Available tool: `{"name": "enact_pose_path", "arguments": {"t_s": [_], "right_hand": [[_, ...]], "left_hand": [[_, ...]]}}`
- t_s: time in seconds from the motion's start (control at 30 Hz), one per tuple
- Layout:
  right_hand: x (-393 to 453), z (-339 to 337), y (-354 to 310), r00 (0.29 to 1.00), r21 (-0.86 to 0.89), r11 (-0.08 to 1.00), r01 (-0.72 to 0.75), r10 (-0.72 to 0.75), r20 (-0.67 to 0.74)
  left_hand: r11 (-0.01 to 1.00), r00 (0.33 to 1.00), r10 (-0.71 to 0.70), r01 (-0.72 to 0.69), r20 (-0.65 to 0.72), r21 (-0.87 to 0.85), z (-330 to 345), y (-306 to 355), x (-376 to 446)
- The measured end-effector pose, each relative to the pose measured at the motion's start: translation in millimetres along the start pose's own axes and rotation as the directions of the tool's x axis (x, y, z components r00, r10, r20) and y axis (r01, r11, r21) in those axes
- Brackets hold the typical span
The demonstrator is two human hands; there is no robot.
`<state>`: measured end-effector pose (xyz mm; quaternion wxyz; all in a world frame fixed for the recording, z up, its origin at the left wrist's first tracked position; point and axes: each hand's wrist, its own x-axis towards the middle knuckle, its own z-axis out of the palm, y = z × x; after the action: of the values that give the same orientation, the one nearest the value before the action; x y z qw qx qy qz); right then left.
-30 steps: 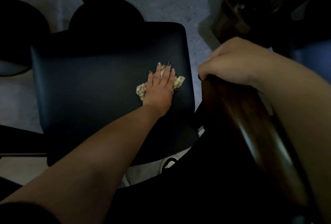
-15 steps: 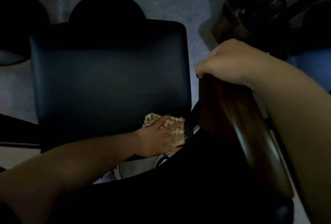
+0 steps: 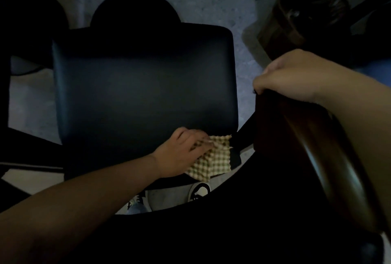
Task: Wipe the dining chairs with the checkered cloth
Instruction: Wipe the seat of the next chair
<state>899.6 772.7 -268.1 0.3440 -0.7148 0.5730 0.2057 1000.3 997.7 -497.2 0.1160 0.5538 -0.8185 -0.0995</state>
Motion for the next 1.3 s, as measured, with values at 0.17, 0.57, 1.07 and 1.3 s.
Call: {"name": "enact_pose_path", "arguments": {"t_s": [0.17,0.57,1.07,1.3], "right_hand": [[-5.1,-0.6,-4.2,1.0,-0.044,0.999,0.005,-0.005,0.012],[-5.1,-1.9,-5.3,0.999,-0.032,0.999,-0.008,0.009,0.041],[-1.7,-0.5,-3.8,0.997,-0.189,0.979,0.078,-0.076,0.02],[12.2,48.4,-34.2,0.794,-0.795,0.341,0.502,-0.546,0.267]], "left_hand": [[0.985,0.958,0.03,-0.077,0.284,0.158,9.6,14.9,8.6],[0.984,0.82,0.122,-0.176,0.559,0.043,5.8,10.7,27.5],[0.972,0.902,-0.216,0.163,0.374,0.17,-44.2,-75.7,47.3],[0.955,0.922,-0.29,0.298,0.257,0.007,-84.1,-112.8,-15.8]]}}
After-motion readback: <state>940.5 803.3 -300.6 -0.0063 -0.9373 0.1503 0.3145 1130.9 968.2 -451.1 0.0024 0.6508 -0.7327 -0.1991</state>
